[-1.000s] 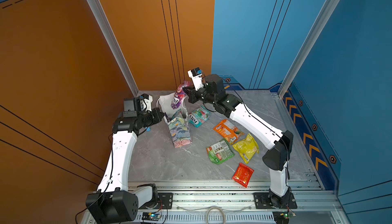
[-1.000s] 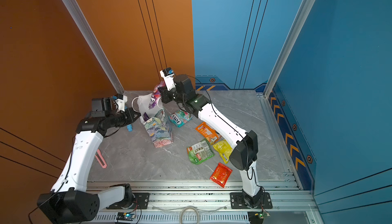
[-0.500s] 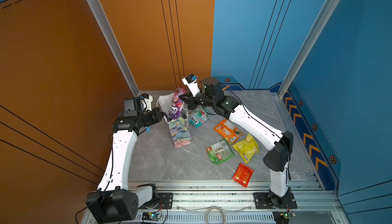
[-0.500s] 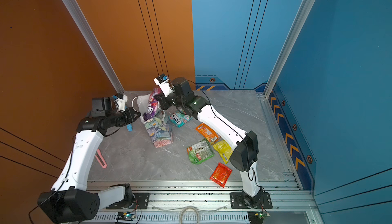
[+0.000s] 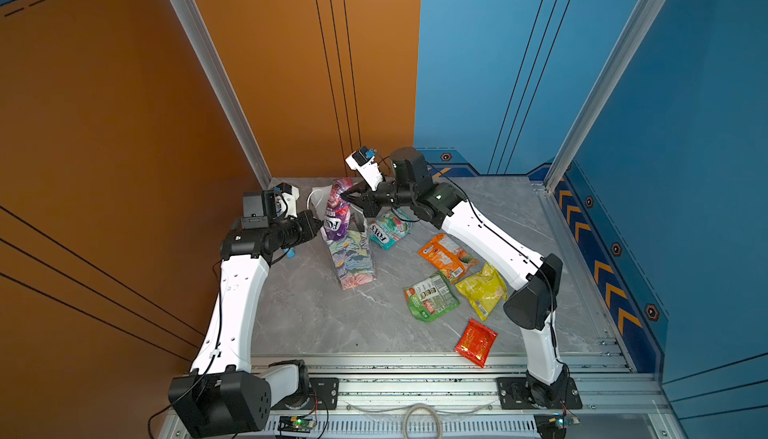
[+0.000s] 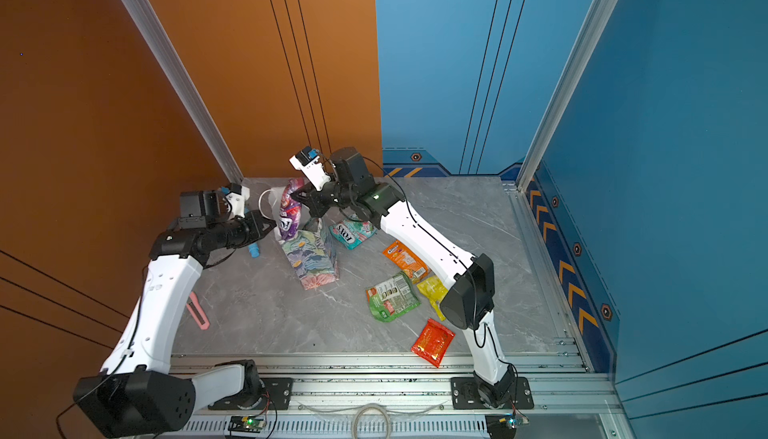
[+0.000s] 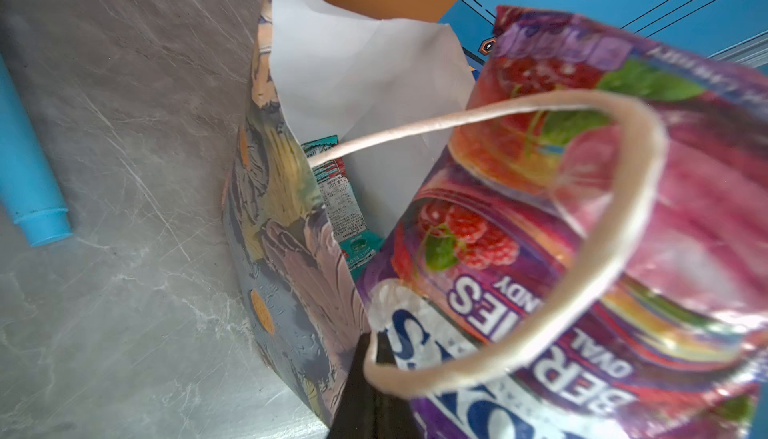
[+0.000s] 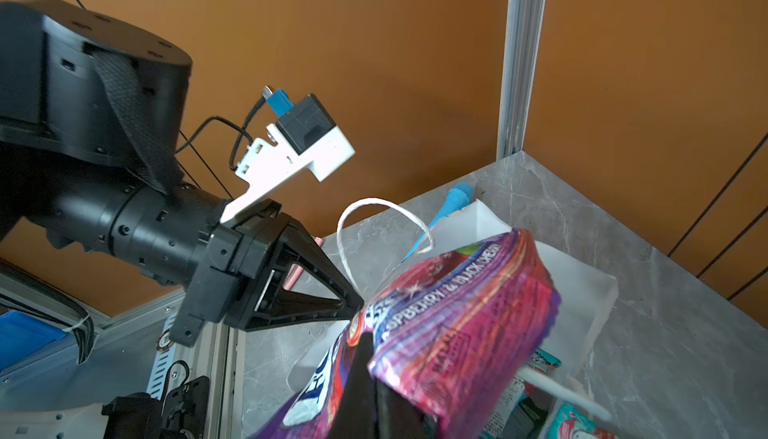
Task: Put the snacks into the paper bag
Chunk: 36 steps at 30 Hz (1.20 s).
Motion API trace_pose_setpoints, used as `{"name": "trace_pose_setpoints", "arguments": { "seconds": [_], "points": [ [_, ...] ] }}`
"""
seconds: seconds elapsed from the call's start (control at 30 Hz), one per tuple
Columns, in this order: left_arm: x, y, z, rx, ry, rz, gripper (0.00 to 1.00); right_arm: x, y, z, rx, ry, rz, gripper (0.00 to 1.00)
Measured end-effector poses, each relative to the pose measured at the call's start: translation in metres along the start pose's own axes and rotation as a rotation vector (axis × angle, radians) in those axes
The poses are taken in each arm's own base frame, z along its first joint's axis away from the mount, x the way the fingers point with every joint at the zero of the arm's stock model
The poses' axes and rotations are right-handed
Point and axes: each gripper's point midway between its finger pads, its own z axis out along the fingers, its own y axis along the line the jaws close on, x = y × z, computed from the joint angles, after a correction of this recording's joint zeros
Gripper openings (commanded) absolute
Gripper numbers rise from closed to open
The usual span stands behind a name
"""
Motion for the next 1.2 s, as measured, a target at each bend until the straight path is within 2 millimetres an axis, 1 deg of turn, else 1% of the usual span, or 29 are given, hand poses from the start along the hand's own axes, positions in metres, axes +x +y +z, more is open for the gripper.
{"name": "trace_pose_setpoints", "arguments": {
  "seconds": [0.17,0.33,0.53,0.73,0.93,0.97,1.03,1.07,1.1,1.13,1.2],
  "points": [
    [0.0,-0.001,0.0,0.003,0.001,0.0,0.0,0.007,-0.01,0.015,0.004,0.02,0.014,0.0],
    [0.0,-0.001,0.0,0.003,0.001,0.0,0.0,0.009,-0.021,0.022,0.013,0.021,0.031,0.0],
    [0.0,-0.001,0.0,0.004,0.001,0.0,0.0,0.009,-0.034,0.024,0.0,0.014,0.065,0.0],
    [0.0,-0.001,0.0,0.006,0.002,0.0,0.0,0.02,-0.044,0.024,-0.047,0.033,0.115,0.0],
    [0.0,-0.001,0.0,0.006,0.002,0.0,0.0,0.021,-0.045,0.02,-0.09,0.036,0.144,0.0],
    [0.0,-0.001,0.0,0.006,0.002,0.0,0.0,0.021,-0.044,0.02,-0.096,0.037,0.146,0.07],
    [0.0,-0.001,0.0,0.006,0.002,0.0,0.0,0.02,-0.042,0.02,-0.105,0.038,0.156,0.31],
    [0.0,-0.001,0.0,0.006,0.002,0.0,0.0,0.02,-0.042,0.02,-0.108,0.038,0.16,0.4],
    [0.0,-0.001,0.0,0.006,0.002,0.0,0.0,0.019,-0.043,0.019,-0.108,0.036,0.168,0.46],
    [0.0,-0.001,0.0,0.006,0.002,0.0,0.0,0.018,-0.044,0.018,-0.108,0.033,0.177,0.5],
    [0.0,0.0,0.0,0.004,0.001,-0.002,0.0,0.015,-0.049,0.015,-0.103,0.023,0.19,0.53]
  ]
}}
